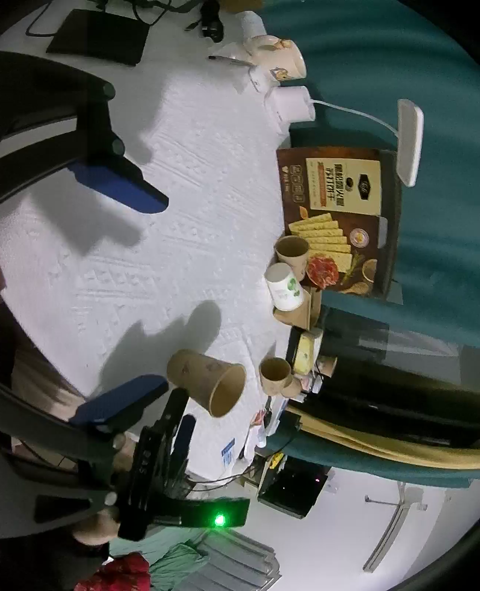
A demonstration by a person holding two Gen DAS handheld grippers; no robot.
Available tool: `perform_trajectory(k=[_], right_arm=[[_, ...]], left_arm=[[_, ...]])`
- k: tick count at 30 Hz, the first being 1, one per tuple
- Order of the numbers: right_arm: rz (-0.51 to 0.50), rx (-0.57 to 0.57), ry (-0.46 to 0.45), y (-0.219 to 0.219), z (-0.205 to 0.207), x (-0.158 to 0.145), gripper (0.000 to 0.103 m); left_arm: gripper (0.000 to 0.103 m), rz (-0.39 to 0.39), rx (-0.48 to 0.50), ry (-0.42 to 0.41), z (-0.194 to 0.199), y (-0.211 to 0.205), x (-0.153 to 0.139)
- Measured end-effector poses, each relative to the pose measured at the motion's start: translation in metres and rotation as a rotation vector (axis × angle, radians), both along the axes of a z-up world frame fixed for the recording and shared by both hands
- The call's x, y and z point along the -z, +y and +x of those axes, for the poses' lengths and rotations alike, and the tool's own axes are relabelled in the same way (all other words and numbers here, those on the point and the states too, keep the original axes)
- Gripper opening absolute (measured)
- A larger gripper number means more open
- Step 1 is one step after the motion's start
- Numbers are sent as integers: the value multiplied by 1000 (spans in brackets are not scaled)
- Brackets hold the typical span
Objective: Flip cup upright
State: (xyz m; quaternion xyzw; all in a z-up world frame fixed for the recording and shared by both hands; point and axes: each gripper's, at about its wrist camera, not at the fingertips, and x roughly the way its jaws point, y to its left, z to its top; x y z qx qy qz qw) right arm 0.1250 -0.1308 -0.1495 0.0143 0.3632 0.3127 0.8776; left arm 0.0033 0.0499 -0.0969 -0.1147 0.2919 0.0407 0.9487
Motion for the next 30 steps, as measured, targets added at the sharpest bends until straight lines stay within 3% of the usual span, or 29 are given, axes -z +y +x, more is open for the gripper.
perform_trajectory(k=[12,30], right_arm=[[-29,166,-77,-49,-36,-59,75],[0,262,-255,-83,-66,-156,75]], left_arm=[[90,61,93,-76,1,-26,-27],[91,117,169,-231,11,-49,-87]])
